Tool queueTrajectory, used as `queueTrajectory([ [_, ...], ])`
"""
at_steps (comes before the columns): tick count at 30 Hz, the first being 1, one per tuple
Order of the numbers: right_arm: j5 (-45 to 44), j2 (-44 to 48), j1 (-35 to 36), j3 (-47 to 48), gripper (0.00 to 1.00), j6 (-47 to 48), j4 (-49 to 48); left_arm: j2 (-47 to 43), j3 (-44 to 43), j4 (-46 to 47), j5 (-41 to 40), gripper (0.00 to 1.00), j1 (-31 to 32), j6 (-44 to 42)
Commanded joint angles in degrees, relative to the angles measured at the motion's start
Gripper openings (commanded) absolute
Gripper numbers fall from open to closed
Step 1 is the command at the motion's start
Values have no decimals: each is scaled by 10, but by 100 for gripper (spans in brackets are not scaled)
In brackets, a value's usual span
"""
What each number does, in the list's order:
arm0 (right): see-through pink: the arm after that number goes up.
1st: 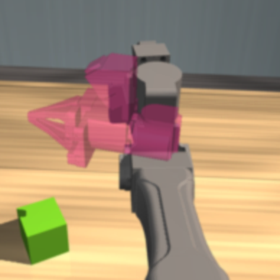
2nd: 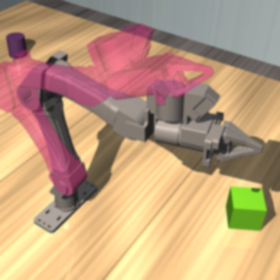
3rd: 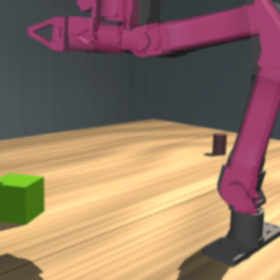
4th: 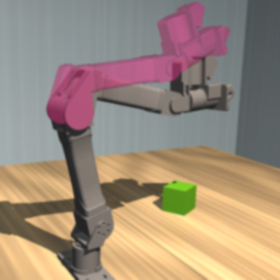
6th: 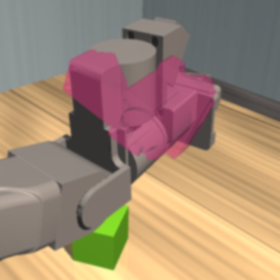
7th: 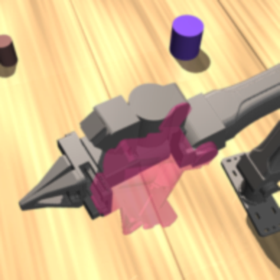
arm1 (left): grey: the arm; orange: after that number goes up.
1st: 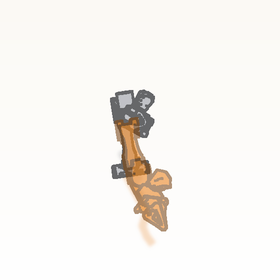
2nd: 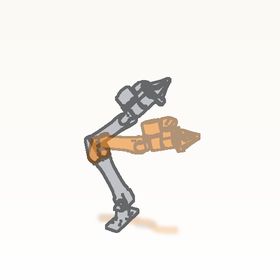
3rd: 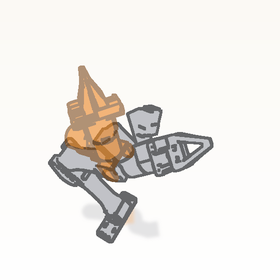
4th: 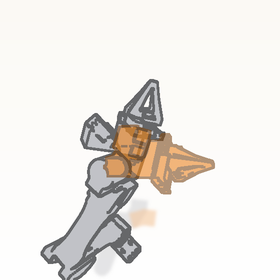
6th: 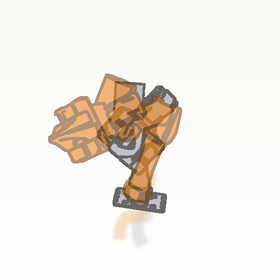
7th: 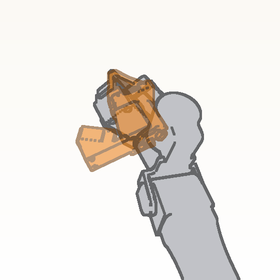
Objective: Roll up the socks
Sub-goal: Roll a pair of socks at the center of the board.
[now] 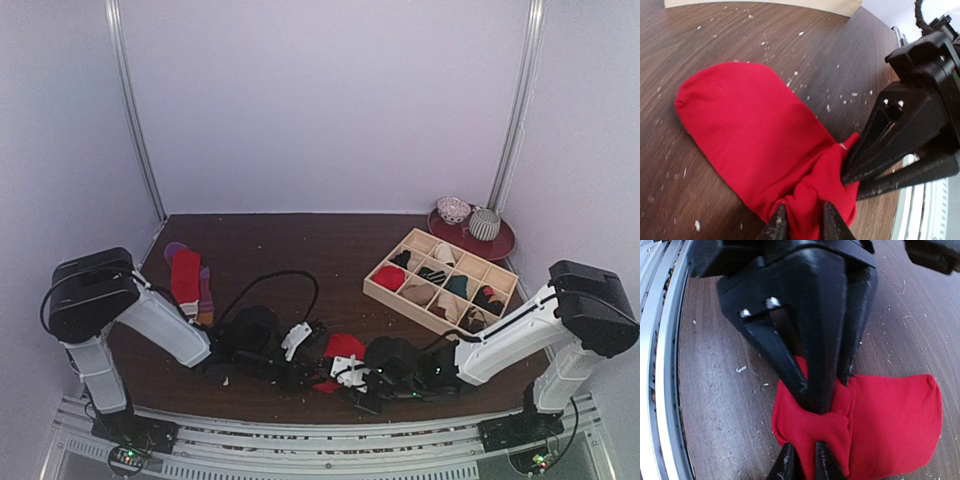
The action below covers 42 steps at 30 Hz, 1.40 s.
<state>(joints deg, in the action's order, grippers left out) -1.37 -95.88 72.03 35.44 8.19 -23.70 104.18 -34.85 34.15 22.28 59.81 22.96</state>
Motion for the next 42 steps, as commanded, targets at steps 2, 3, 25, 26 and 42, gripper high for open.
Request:
queueTrajectory([
  [2,6,-38,-5,-21,11,-88,40,-81,38,-76,-40,30,4,-74],
  [3,47,-34,-9,-26,10,-105,36,-105,45,-71,-48,32,4,-89],
  [25,516,-157,-152,-84,10,-518,-283,-40,130,249,-10,70,71,-241],
  [26,518,-158,-152,-84,10,-517,-281,-30,126,253,-7,70,71,-241],
  [42,495,-91,-173,-34,17,-428,-129,42,81,107,-27,0,72,-148],
])
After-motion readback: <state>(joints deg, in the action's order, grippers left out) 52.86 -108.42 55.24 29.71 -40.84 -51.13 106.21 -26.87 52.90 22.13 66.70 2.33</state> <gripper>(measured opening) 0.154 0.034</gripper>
